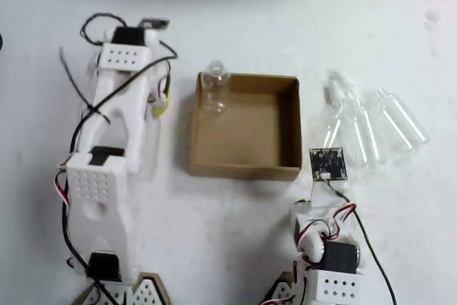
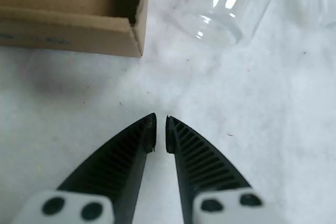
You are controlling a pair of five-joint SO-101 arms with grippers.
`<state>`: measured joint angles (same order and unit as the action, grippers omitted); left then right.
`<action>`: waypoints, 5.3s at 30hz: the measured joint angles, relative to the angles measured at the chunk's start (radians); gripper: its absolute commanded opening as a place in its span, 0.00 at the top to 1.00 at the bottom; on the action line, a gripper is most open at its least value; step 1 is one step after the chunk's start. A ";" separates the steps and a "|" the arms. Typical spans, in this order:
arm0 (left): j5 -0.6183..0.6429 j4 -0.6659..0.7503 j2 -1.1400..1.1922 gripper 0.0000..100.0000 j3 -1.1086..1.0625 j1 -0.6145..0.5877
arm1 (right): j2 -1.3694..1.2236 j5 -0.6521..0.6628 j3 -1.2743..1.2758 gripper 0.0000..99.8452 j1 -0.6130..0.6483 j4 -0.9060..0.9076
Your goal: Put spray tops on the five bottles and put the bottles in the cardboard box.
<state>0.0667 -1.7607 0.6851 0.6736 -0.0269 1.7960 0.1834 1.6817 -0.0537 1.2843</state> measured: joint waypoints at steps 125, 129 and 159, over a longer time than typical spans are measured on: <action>0.051 1.120 -2.467 0.87 -2.065 0.374 | 0.000 0.000 0.000 0.98 0.000 0.000; 0.051 0.953 -2.501 0.87 -1.992 0.259 | 0.000 0.000 0.000 0.98 0.000 0.000; -0.133 0.609 -2.499 0.87 -2.259 -0.100 | -0.002 0.000 0.000 0.98 0.000 -0.304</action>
<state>-0.0667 -1.1515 -1.8144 -1.5850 -0.1266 1.7944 0.1834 1.6817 -0.0537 0.9805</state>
